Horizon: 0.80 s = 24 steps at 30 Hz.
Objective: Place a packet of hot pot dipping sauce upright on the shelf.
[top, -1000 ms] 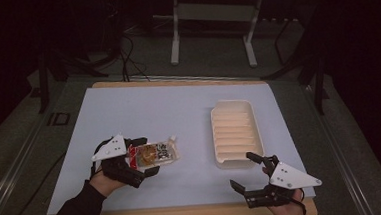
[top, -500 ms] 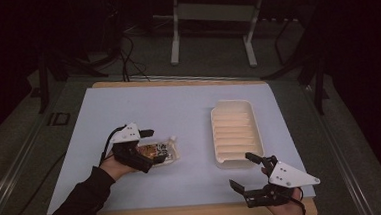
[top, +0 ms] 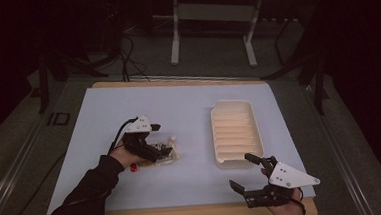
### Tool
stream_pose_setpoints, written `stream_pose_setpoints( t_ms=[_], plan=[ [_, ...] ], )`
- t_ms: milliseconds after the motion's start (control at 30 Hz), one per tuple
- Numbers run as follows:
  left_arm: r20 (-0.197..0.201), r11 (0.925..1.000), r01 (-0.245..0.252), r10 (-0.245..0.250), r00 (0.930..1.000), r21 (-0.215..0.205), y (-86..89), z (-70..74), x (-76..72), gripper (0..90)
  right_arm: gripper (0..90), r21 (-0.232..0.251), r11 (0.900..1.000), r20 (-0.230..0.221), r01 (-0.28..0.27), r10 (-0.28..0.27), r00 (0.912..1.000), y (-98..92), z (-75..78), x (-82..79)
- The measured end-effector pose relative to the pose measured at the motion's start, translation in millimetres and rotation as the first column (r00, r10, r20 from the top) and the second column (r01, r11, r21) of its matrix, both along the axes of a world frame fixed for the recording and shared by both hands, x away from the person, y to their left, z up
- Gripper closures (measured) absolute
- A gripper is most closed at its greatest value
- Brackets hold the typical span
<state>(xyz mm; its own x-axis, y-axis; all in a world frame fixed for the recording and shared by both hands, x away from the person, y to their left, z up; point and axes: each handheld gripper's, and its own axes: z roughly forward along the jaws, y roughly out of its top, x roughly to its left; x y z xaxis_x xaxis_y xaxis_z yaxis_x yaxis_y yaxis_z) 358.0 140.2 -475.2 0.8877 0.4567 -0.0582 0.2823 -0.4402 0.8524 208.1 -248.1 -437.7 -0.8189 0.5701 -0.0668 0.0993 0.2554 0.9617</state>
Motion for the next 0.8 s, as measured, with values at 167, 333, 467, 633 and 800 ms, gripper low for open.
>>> stream_pose_setpoints(
  t_ms=[167,333,467,633,800],
  plan=[
    [-0.012,0.9990,-0.016,0.017,0.9998,0.041,-2.4,-6.7,11.4,6.9,11.7,0.000,1.000,0.000,0.003,-0.003,1.0000,0.0,-0.3,0.0],
    [0.035,0.9966,-0.007,0.004,0.9994,0.082,-1.3,-11.8,15.3,17.2,11.7,-0.003,1.000,-0.001,-0.001,0.001,1.0000,0.1,-0.9,0.0],
    [-0.010,0.9951,-0.021,0.022,0.9997,0.096,3.3,-18.2,23.9,25.2,11.7,-0.010,1.000,-0.006,-0.008,0.008,0.9999,1.6,-2.3,-0.1],
    [-0.050,0.9921,-0.033,0.040,0.9980,0.121,7.3,-30.3,31.7,28.3,11.8,-0.011,1.000,-0.009,-0.012,0.012,0.9999,1.4,-2.5,-0.1],
    [-0.089,0.9808,-0.040,0.058,0.9944,0.191,6.0,-50.2,36.3,31.4,13.2,-0.011,1.000,-0.019,-0.013,0.013,0.9997,1.7,-3.7,0.9]
  ],
)
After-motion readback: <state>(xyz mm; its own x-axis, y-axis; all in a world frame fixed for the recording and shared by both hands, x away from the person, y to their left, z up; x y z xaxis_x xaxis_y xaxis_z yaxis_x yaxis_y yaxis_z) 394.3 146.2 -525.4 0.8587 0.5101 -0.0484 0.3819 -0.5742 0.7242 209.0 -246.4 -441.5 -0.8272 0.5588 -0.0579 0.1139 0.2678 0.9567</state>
